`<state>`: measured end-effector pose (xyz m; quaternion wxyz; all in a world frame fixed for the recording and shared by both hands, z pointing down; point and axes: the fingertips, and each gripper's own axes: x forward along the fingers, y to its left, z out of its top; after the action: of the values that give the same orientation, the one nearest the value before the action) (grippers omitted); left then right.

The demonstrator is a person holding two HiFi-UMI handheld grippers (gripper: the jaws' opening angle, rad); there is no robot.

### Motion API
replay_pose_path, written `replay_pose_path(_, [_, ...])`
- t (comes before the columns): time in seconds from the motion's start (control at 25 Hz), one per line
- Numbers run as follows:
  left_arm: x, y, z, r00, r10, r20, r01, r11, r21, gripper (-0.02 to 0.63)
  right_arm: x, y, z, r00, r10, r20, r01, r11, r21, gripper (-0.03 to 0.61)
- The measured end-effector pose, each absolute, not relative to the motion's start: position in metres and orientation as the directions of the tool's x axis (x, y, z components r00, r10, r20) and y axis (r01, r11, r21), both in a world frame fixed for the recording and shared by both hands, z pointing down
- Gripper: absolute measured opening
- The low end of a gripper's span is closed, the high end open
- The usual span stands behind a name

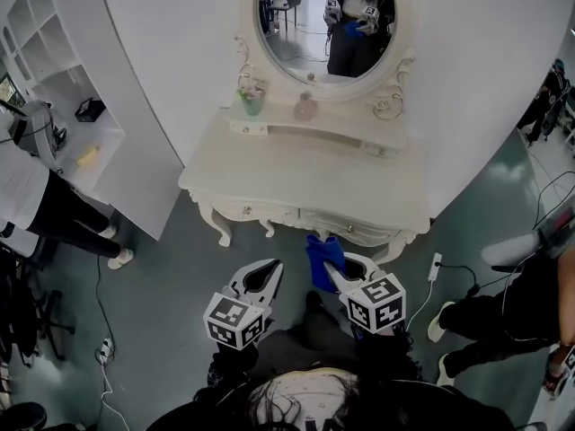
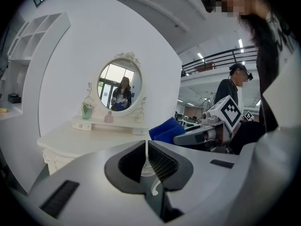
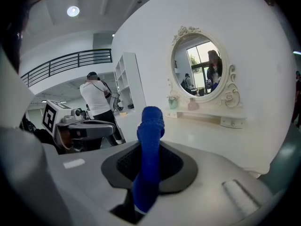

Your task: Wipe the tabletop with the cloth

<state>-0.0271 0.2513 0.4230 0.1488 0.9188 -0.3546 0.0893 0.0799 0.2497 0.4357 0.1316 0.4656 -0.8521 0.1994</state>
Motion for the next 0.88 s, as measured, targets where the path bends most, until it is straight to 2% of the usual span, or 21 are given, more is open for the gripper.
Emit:
replay_pose_path(0.4, [-0.038,0.214,0.437,0.722,-0.632,0.280,-0.691,-0.678,0.250,0.000,0.072,0.206,0.447,-0.544,-0.713,0.442,-0.837,0.501,-0.220,0.077])
replay_pose_path(0.88, [-0.040,0.097,0.444,0.667,-0.680,0.304,-0.744,-0.617,0.254,0.000,0.090,0.075,0.452,-0.561,-0.701,0.441,-0.825,0.515,-0.231,0.077])
